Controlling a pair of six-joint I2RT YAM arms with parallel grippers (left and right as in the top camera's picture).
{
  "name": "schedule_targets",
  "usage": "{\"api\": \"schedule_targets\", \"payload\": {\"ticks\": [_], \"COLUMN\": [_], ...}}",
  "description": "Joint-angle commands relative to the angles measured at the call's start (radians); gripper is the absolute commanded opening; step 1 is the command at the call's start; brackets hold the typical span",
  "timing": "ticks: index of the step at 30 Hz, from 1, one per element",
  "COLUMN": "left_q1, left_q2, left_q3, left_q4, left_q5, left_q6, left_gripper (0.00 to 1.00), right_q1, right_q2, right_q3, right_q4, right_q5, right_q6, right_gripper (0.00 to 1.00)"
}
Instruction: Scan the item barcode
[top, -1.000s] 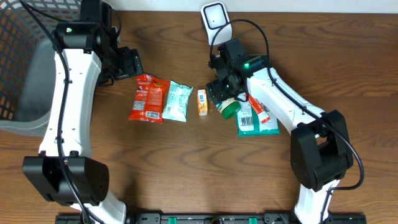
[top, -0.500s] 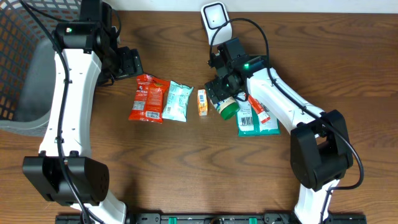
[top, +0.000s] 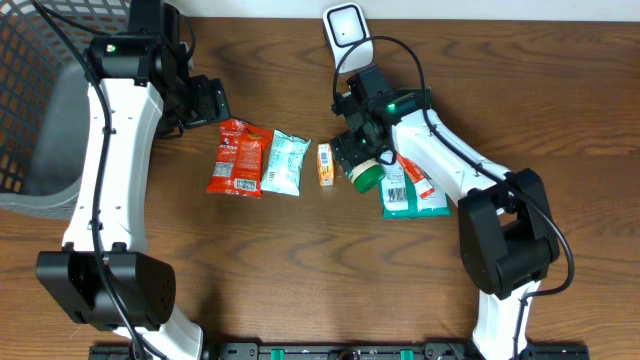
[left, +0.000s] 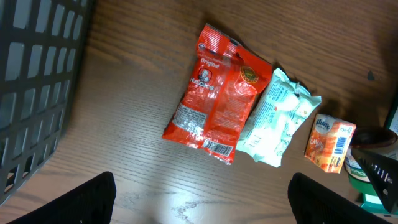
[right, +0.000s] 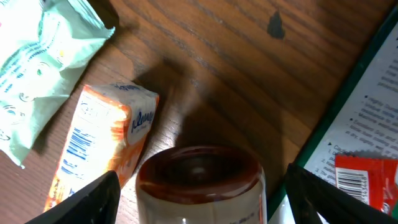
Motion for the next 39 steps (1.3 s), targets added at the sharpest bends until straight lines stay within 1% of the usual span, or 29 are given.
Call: {"api": "schedule_targets", "payload": {"ticks": [1, 3, 5, 9, 10, 14, 16, 17, 19, 20, 28, 32, 33, 37, 38, 39], "left_q1": [0.002, 0.002, 0.002, 0.002, 0.002, 0.002, 0.002, 0.002, 0.002, 0.002, 0.002, 0.002, 0.002, 0.002, 0.002, 0.002], "left_q2": [0.002, 0.002, 0.002, 0.002, 0.002, 0.002, 0.002, 0.002, 0.002, 0.002, 0.002, 0.002, 0.002, 0.002, 0.002, 0.002], "left_q3": [-0.001, -0.001, -0.001, -0.001, -0.001, -0.001, -0.001, -0.001, -0.001, -0.001, -0.001, -0.001, -0.001, -0.001, -0.001, -0.001], "left_q4": [-0.002, -0.002, -0.002, -0.002, -0.002, -0.002, -0.002, -0.002, -0.002, -0.002, -0.002, -0.002, -0.002, -0.002, -0.002, -0.002], "left_q5": [-0.019, -0.019, -0.019, -0.019, -0.019, -0.019, -0.019, -0.019, -0.019, -0.019, -0.019, -0.019, -0.019, -0.019, -0.019, -0.019], "left_q6": [0.002, 0.002, 0.002, 0.002, 0.002, 0.002, 0.002, 0.002, 0.002, 0.002, 0.002, 0.002, 0.002, 0.002, 0.002, 0.002], "left_gripper": [0.89, 0.89, 0.89, 0.89, 0.89, 0.89, 0.89, 0.89, 0.89, 0.89, 0.89, 0.89, 0.89, 0.89, 0.89, 0.89], "right_q1": [0.008, 0.008, 0.008, 0.008, 0.006, 0.005, 0.005, 0.005, 0.005, 0.005, 0.005, 0.001, 0.000, -0.001, -0.001, -0.001], "right_q2": [0.019, 0.019, 0.019, 0.019, 0.019, 0.015, 0.013, 0.013, 0.014, 0.016, 0.050, 0.046, 0.040, -0.016, -0.030, -0.059], "right_q3": [-0.012, -0.012, -0.012, -0.012, -0.011, -0.010, -0.010, -0.010, -0.011, -0.011, -0.013, -0.011, -0.006, 0.021, 0.022, 0.022], "right_q4": [0.002, 0.006, 0.005, -0.005, -0.005, -0.005, -0.005, -0.005, -0.005, -0.005, 0.004, 0.013, 0.013, 0.005, 0.006, 0.004], "right_q5": [-0.010, -0.009, -0.012, -0.024, -0.024, -0.024, -0.024, -0.024, -0.024, -0.023, -0.024, -0.024, -0.024, -0.024, -0.024, -0.024], "right_q6": [-0.022, -0.022, -0.021, -0.022, -0.022, -0.022, -0.022, -0.022, -0.022, -0.022, -0.022, -0.022, -0.022, -0.022, -0.022, -0.021], "right_gripper": [0.80, 0.77, 0.69, 0.59, 0.59, 0.66, 0.66, 0.67, 0.79, 0.80, 0.75, 0.66, 0.65, 0.58, 0.57, 0.54]}}
